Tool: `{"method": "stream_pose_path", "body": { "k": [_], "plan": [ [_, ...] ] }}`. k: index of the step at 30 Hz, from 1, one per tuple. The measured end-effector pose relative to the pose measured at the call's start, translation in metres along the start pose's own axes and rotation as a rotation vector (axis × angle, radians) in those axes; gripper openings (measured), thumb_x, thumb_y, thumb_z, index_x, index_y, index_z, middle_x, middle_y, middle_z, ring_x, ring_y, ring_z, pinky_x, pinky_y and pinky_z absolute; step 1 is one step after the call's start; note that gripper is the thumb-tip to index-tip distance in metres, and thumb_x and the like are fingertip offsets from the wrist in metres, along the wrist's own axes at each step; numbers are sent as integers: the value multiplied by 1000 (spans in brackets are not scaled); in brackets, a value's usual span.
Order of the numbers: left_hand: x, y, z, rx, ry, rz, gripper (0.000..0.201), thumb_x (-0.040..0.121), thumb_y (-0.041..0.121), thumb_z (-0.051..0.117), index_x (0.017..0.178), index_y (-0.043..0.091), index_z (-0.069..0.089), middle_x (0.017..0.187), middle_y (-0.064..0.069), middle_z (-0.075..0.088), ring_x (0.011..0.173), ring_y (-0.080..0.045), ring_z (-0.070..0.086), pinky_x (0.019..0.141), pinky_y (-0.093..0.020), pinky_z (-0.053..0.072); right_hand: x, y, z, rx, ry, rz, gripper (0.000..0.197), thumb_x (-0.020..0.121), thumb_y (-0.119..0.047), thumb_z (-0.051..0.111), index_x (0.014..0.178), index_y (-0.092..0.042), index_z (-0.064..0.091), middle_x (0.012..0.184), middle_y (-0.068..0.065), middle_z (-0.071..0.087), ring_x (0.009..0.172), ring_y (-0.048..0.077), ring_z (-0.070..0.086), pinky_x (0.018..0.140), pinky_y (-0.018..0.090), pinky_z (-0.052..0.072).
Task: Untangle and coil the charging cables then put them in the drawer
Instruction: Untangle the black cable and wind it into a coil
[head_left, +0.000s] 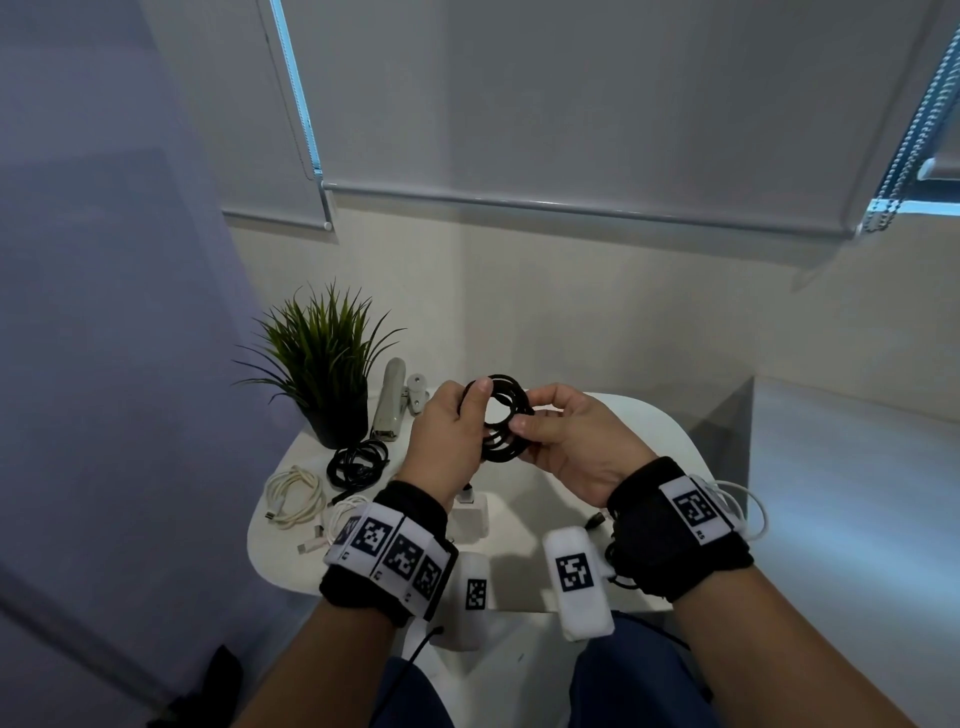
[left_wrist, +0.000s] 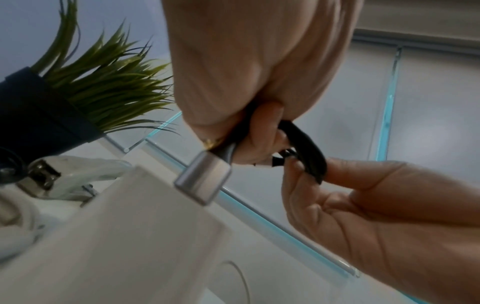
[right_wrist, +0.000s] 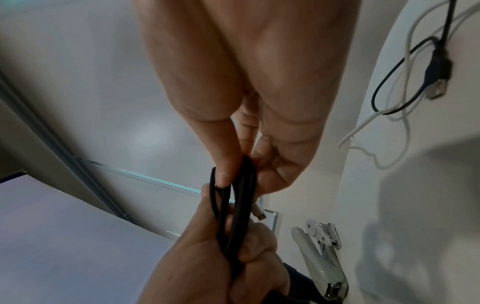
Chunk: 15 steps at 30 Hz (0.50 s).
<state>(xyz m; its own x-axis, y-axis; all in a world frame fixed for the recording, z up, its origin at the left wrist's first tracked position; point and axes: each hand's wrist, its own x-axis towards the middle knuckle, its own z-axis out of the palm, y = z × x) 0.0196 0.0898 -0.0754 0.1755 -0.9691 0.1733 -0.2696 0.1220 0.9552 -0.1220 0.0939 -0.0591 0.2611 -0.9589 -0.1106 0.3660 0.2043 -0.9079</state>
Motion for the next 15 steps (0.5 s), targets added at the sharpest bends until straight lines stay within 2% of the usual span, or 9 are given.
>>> {"method": "stream_pose_path", "body": {
  "k": [3, 7, 10, 13, 15],
  "plan": [
    [2, -1, 1, 95, 27, 30, 36, 94, 45, 47, 80, 12, 52, 65, 0, 53, 62, -20, 51, 58, -34, 43, -2, -2, 2, -15, 3, -6, 22, 81, 14, 60, 91, -4, 54, 72, 13, 67, 61, 23, 68, 61, 29, 57],
    [2, -6, 1, -13, -15, -37, 35, 94, 44, 49, 78, 13, 51, 60, 0, 50, 49, -14, 46, 44, -22, 35, -2, -4, 4, -108, 16, -8, 19, 82, 14, 58, 91, -2, 55, 83, 21, 65, 69, 28, 66, 71, 34, 57],
    [0, -8, 0, -126, -81, -95, 31, 94, 42, 51, 83, 13, 51, 60, -2, 51, 43, -11, 46, 40, -20, 32, 0, -5, 5, -122, 47, -12, 18, 83, 14, 55, 91, -1, 57, 78, 18, 62, 65, 25, 62, 63, 29, 57],
    [-2, -9, 1, -120, -81, -96, 29, 94, 40, 52, 86, 13, 51, 64, -3, 56, 44, -11, 49, 41, -22, 35, 3, -4, 6, -121, 74, -10, 22, 82, 15, 50, 99, 6, 59, 75, 16, 58, 64, 24, 56, 61, 29, 55],
    [-2, -10, 2, -111, -80, -94, 32, 94, 41, 51, 87, 10, 52, 64, -3, 56, 44, -12, 51, 42, -23, 36, 4, -4, 6, -170, 67, 7, 22, 82, 14, 47, 97, 7, 61, 71, 15, 56, 61, 23, 54, 57, 27, 53]
  ]
}}
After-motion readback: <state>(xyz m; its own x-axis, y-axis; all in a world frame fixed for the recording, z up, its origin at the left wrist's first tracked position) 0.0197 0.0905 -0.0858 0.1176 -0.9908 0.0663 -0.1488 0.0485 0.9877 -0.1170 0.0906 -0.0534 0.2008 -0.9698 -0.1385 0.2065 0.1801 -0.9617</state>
